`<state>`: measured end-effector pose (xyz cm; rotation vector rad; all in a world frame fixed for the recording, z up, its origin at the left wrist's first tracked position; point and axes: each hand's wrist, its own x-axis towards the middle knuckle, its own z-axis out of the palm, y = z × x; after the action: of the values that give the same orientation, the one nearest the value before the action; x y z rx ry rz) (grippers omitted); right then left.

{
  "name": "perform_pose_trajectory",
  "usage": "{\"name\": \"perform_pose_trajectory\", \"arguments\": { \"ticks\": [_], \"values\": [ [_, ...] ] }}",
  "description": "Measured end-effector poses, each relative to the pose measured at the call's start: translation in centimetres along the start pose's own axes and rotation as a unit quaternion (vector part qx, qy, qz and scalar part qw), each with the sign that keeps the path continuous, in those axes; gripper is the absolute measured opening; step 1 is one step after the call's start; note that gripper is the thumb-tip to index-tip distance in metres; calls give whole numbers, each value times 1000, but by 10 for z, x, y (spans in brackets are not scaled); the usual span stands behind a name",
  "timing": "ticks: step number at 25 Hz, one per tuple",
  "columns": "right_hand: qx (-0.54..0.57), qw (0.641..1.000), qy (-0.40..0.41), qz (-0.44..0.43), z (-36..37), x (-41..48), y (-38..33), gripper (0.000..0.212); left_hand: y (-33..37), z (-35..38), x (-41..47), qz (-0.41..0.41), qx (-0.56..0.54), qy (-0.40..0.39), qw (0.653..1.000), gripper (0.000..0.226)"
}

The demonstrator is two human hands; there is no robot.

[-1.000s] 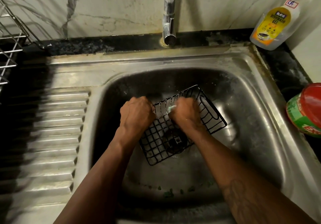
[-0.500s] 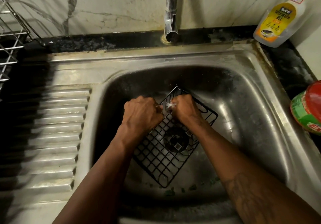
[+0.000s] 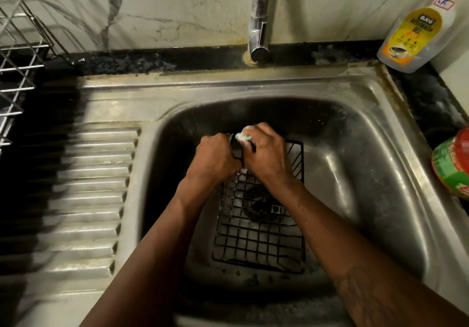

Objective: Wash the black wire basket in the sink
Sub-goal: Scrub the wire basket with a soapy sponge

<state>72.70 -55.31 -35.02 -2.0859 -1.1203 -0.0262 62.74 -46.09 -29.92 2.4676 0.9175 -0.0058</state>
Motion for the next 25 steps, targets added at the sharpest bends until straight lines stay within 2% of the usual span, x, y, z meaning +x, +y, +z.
{"name": "perform_pose_trajectory", "arguments": {
  "ticks": [2, 3, 6, 8, 12, 14, 16, 18, 20, 23, 25],
  "values": [
    [21, 996, -75, -43, 4, -5, -6, 27, 2, -1, 1, -26, -25, -26, 999, 5],
    [17, 996, -82, -43, 4, -6, -8, 29, 3, -3, 1, -48, -52, -45, 996, 5],
    [-38, 999, -15, -3, -1, -2, -9, 27, 7, -8, 0, -115, -147, -80, 979, 9],
    [-82, 995, 36, 31, -13, 1, 1, 27, 8, -9, 1, -150, -158, -81, 973, 6],
    [-96, 982, 79, 143, -29, 6, 21, 23, 1, -3, 4, -193, -173, -105, 960, 30],
    [-52, 992, 40, 108, -12, 3, 6, 22, 1, -3, 4, -187, -206, -113, 954, 32],
    [5, 999, -46, 18, 10, -5, -14, 24, 4, -6, 3, -178, -211, -120, 954, 8],
    [4, 996, -89, -29, 16, -4, -14, 27, 2, -6, 4, -191, -222, -122, 948, 5],
    [-64, 997, -46, 15, 0, 4, 1, 28, -1, -3, 8, -230, -264, -124, 928, 8],
    [-124, 981, 42, 144, -33, 11, 22, 28, 4, -2, 8, -285, -325, -149, 889, 13],
    [-147, 974, 55, 163, -37, 11, 25, 27, 6, -2, -2, -296, -347, -184, 871, 21]
  ]
}}
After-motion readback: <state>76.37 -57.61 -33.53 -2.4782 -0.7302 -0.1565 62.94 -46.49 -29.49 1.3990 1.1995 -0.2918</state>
